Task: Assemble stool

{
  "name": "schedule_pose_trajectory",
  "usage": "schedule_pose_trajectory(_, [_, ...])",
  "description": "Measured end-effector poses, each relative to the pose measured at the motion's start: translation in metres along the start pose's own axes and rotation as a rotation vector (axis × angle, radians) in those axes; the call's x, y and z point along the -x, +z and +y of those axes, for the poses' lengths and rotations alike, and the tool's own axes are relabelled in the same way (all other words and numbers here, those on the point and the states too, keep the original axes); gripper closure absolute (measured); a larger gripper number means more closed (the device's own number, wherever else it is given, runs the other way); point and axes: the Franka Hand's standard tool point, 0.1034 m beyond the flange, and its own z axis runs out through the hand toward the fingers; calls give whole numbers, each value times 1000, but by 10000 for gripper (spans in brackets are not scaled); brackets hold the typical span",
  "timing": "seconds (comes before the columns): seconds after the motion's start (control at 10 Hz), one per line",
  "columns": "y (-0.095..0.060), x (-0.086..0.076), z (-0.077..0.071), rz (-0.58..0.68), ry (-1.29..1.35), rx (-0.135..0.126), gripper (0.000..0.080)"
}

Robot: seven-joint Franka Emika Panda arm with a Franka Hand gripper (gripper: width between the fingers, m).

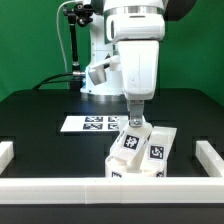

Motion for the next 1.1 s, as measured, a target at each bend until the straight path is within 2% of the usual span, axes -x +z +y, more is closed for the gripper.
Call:
schedule_pose_trajectory(0.3, [0,0,1,2,178,2,465])
schedule_pose_trajectory(0.4, [-1,0,0,7,319,-6,465])
schedule_pose_trajectory(0.6, [-2,0,-1,13,538,-57,464])
schedule_pose_trajectory(1.1, [-2,0,-1,29,840,-67,464])
